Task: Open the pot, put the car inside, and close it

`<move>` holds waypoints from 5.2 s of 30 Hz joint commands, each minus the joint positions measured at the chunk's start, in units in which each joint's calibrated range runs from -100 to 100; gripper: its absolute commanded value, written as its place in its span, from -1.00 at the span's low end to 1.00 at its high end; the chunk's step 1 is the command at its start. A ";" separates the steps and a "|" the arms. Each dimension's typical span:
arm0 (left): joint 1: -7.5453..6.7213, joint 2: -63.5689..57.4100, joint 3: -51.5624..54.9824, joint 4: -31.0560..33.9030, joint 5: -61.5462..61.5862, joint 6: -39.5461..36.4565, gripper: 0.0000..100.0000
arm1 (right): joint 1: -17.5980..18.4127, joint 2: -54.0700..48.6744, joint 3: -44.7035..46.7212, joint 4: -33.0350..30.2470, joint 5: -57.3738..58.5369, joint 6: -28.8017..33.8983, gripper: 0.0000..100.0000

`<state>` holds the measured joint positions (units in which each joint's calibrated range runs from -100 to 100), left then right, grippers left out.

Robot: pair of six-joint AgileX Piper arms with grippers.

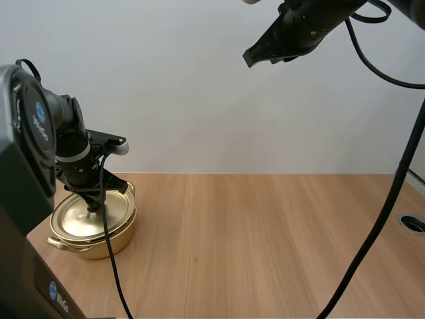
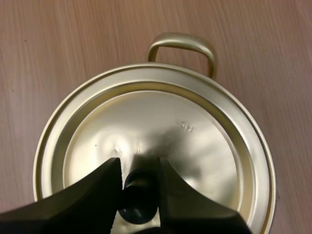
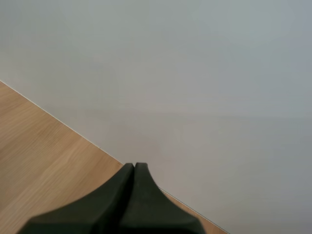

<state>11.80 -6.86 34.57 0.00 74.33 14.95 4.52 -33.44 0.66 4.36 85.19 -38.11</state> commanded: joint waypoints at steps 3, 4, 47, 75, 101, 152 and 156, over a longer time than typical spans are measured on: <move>0.01 -0.05 0.03 -0.67 -0.08 0.04 0.59 | 0.02 0.05 0.01 0.03 0.04 0.05 -1.00; 0.01 -0.05 0.03 -0.67 -0.08 -0.19 0.77 | 0.02 0.05 0.01 0.03 0.04 0.05 -1.00; -8.34 -80.12 24.95 -27.71 -34.64 0.87 0.77 | 0.02 -15.56 19.27 -3.79 -28.07 -0.80 -1.00; -12.51 -87.30 58.60 -9.78 -42.50 -13.05 0.77 | -2.39 -66.56 72.97 4.79 -33.14 1.40 -1.00; -11.08 -93.14 65.43 3.53 -43.55 -34.26 0.77 | -4.64 -66.56 77.53 -0.41 -34.98 13.97 -1.00; -10.81 -93.14 65.43 1.98 -43.77 -34.16 -1.00 | -3.30 -66.56 99.34 3.12 -53.39 20.24 -1.00; -10.81 -93.14 65.43 1.98 -43.77 -34.24 -1.00 | -3.30 -66.56 99.34 3.12 -53.39 20.24 -1.00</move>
<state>0.98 -100.00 100.00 2.06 30.44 -19.27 1.24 -100.00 100.00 7.42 31.66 -17.87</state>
